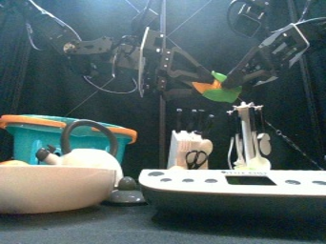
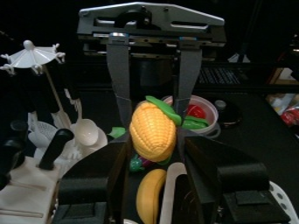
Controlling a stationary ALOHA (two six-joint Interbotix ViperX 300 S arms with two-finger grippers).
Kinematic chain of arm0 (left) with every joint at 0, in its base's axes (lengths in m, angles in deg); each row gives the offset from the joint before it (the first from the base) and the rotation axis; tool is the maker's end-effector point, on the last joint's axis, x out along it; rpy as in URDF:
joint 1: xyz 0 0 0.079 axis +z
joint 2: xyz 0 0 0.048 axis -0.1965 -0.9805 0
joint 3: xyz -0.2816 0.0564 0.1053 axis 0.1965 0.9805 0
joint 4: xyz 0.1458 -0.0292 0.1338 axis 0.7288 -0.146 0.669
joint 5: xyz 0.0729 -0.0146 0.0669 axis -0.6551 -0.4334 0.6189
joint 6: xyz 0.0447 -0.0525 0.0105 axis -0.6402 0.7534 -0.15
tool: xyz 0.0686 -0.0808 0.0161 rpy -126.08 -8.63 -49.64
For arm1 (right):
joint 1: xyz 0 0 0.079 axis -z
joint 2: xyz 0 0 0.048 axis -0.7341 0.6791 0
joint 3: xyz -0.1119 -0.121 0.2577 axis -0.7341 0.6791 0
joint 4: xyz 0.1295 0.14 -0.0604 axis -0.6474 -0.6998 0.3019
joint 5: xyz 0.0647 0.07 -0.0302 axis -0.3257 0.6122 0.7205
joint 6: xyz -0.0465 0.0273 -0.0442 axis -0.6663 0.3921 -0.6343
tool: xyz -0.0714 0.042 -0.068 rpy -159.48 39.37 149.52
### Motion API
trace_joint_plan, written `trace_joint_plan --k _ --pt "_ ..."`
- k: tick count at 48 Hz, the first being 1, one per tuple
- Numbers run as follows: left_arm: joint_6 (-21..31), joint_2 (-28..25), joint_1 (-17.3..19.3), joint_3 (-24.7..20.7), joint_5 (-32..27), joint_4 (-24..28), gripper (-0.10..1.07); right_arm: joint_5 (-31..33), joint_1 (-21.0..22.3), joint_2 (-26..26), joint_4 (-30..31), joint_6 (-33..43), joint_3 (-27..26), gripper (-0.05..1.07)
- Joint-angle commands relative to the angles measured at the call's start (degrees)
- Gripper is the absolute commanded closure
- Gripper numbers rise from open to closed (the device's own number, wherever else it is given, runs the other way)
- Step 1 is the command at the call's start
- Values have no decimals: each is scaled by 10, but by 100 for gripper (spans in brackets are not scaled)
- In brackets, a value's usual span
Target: Peel off leaf from corn
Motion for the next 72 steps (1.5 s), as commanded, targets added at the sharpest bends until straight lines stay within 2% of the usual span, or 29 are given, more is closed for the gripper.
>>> trace_joint_plan --k 1,13,21,29,32,42,52,72 --pt "2 4 1 -11 6 0 34 -3 2 -11 -4 -1 -6 35" --pt "4 7 2 -11 6 -26 34 -3 2 -29 -10 -2 -1 7" --pt "14 11 1 -11 6 -104 35 -2 -3 -48 -6 -1 7 6" --pt "37 17 0 -21 1 -223 35 -2 -2 -54 -13 -1 10 6" --pt "39 18 -1 -25 -3 -249 35 -1 1 -54 -13 0 11 6" --pt "43 20 -9 -33 -13 -226 35 0 24 -58 -12 -1 9 6" --pt "43 20 -14 -47 -33 -228 35 2 49 -63 -14 -1 7 6" --pt "44 15 -14 -58 -35 -245 35 2 50 -51 -15 -1 4 6"
